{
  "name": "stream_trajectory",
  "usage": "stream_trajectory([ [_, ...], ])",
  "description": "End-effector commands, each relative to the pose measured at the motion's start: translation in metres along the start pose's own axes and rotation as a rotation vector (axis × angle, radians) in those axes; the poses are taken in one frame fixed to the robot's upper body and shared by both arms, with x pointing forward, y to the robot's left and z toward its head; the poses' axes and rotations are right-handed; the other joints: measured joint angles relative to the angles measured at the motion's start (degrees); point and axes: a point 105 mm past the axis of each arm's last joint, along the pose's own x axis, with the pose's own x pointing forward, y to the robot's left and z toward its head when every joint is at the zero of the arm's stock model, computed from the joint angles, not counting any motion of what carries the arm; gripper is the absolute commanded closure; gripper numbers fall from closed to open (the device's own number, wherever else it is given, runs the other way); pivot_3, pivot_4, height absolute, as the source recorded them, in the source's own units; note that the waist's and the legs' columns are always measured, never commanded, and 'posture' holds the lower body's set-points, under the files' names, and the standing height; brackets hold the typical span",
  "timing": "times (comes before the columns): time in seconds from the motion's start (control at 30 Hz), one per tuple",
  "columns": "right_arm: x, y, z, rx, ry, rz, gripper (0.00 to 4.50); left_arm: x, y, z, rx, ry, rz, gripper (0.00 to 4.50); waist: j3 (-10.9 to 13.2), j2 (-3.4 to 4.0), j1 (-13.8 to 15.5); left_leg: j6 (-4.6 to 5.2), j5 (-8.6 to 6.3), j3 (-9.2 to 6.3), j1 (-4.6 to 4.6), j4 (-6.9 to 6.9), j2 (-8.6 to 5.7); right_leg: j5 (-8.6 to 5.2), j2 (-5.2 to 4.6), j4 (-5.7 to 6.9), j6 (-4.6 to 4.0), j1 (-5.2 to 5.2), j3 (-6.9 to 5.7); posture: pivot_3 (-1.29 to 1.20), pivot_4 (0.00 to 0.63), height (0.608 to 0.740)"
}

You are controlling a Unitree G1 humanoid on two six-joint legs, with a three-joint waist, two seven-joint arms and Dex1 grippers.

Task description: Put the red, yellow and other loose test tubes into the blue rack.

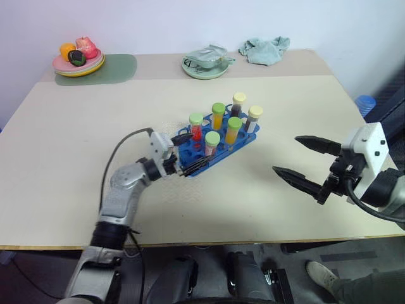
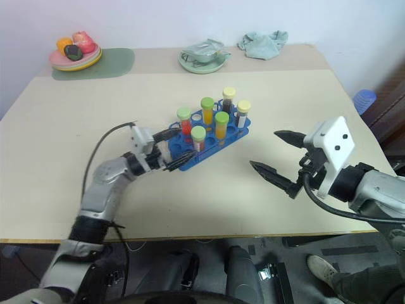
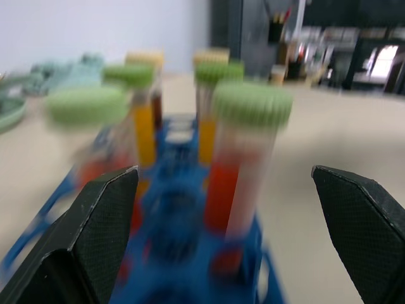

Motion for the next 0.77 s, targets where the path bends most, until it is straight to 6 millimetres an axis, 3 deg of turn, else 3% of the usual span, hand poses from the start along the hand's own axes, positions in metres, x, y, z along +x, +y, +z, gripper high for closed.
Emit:
stream_trajectory([
  [0.03,0.000,-0.002,0.001,-0.014,-0.028,-0.005,0.00,-0.022,0.007,0.006,0.062,0.065,0.027,0.03,0.0,0.00,0.0,0.01,0.00,0.00,0.00,0.00,0.00,0.00,0.00,0.00,0.00,0.00,0.00,0.00,0.150,0.740],
  [0.1,0.003,-0.009,-0.006,-0.013,-0.023,-0.048,0.00,-0.063,0.023,-0.001,0.101,0.140,0.092,0.03,0.0,-0.01,-0.2,0.01,-0.01,0.00,0.00,-0.02,0.00,0.00,0.00,-0.01,0.00,0.00,0.00,0.00,0.150,0.740],
  [0.17,0.000,-0.012,-0.013,-0.001,-0.028,-0.061,0.00,-0.091,0.036,0.006,0.089,0.073,0.175,0.03,0.0,0.03,-0.2,0.00,-0.01,0.01,0.04,-0.09,0.02,0.00,0.03,-0.01,-0.01,-0.02,0.02,0.00,0.150,0.740],
  [0.27,-0.012,-0.017,-0.026,0.003,0.001,-0.094,0.00,-0.125,0.049,0.009,0.067,0.149,0.202,0.03,0.0,0.01,0.3,0.00,-0.01,-0.01,0.04,-0.06,0.01,0.00,0.01,-0.03,-0.01,0.03,-0.03,0.00,0.150,0.740],
  [0.37,-0.026,-0.023,-0.038,0.018,0.032,-0.140,0.00,-0.146,0.053,0.020,0.058,0.197,0.159,0.03,0.0,0.02,0.3,0.06,-0.05,-0.07,0.04,-0.06,0.00,0.00,0.01,-0.13,-0.01,0.14,-0.09,0.00,0.150,0.740],
  [0.43,-0.035,-0.024,-0.047,0.023,0.059,-0.155,0.00,-0.150,0.054,0.025,0.030,0.200,0.163,0.03,0.0,0.06,0.2,0.09,-0.06,-0.07,0.12,-0.06,0.00,0.00,0.01,-0.19,-0.01,0.25,-0.09,0.00,0.150,0.740],
  [0.53,-0.052,-0.027,-0.059,0.030,0.100,-0.166,0.00,-0.146,0.039,0.027,0.011,0.205,0.121,0.03,0.0,0.11,0.1,0.17,-0.14,-0.07,0.82,-0.32,0.02,-0.03,0.00,-0.34,0.00,0.89,-0.07,0.00,0.150,0.740],
  [0.77,-0.075,-0.042,-0.073,0.020,0.122,-0.222,0.00,-0.131,0.019,0.034,-0.012,0.187,0.033,0.03,0.0,0.13,0.0,0.17,-0.18,-0.05,0.91,-0.33,0.05,-0.04,0.02,-0.35,0.01,0.97,-0.04,0.00,0.150,0.740],
])
